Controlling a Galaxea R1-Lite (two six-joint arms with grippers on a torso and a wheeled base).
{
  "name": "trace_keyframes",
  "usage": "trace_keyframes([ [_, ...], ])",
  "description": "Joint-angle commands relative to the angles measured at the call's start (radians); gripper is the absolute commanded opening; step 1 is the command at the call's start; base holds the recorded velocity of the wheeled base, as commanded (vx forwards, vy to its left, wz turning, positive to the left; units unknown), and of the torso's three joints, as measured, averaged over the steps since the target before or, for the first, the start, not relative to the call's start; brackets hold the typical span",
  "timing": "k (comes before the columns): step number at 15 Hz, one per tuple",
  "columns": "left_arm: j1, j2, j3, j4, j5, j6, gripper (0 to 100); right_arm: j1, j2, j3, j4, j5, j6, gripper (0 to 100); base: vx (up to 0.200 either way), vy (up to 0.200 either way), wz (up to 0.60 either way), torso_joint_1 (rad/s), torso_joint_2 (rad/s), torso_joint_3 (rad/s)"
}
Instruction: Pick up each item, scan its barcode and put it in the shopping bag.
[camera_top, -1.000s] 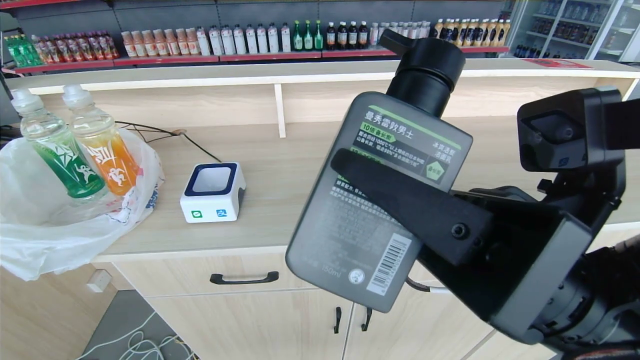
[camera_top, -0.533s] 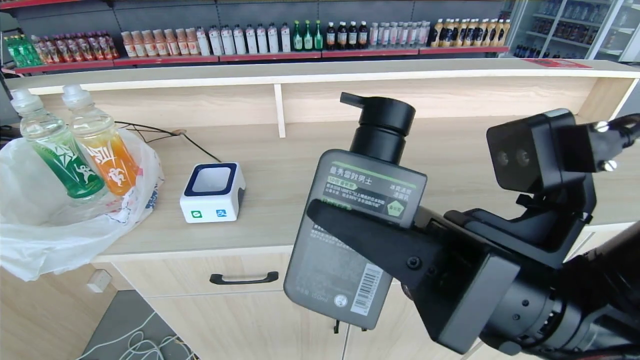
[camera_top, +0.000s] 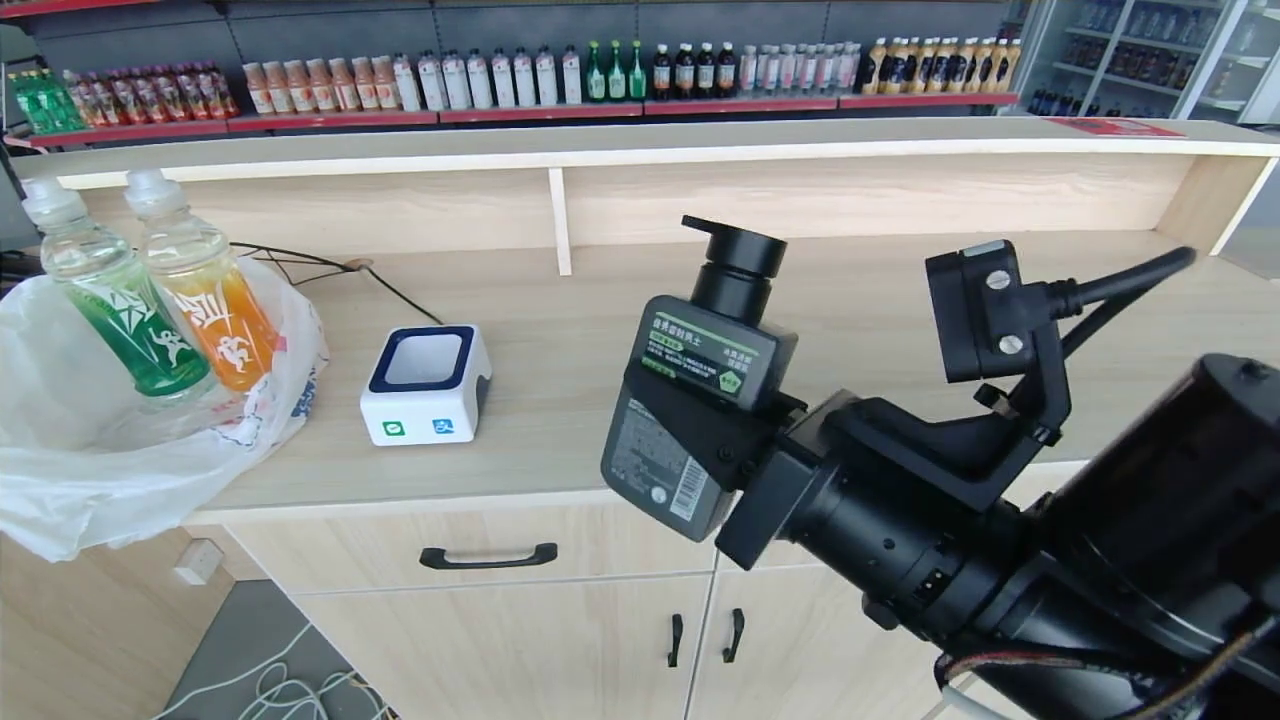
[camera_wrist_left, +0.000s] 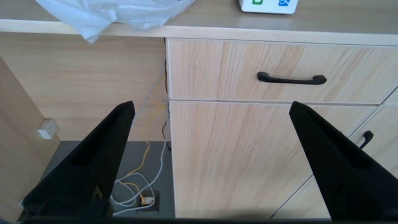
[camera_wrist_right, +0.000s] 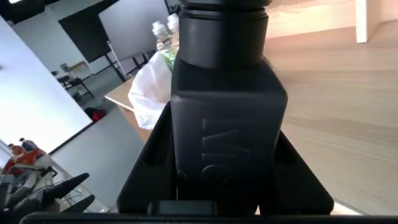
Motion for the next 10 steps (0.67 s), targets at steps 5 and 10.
trace_keyframes([
  [5,-0.002,0.000,0.000,0.000,0.000,0.005,100,-0.153,0.064,0.013,-0.111,-0.297,-0.282,0,0.000,0.000,0.00,0.000,0.00,0.000],
  [10,0.000,0.000,0.000,0.000,0.000,0.001,100,-0.216,0.077,0.051,-0.228,-0.289,-0.281,0,0.000,0.000,0.00,0.000,0.00,0.000],
])
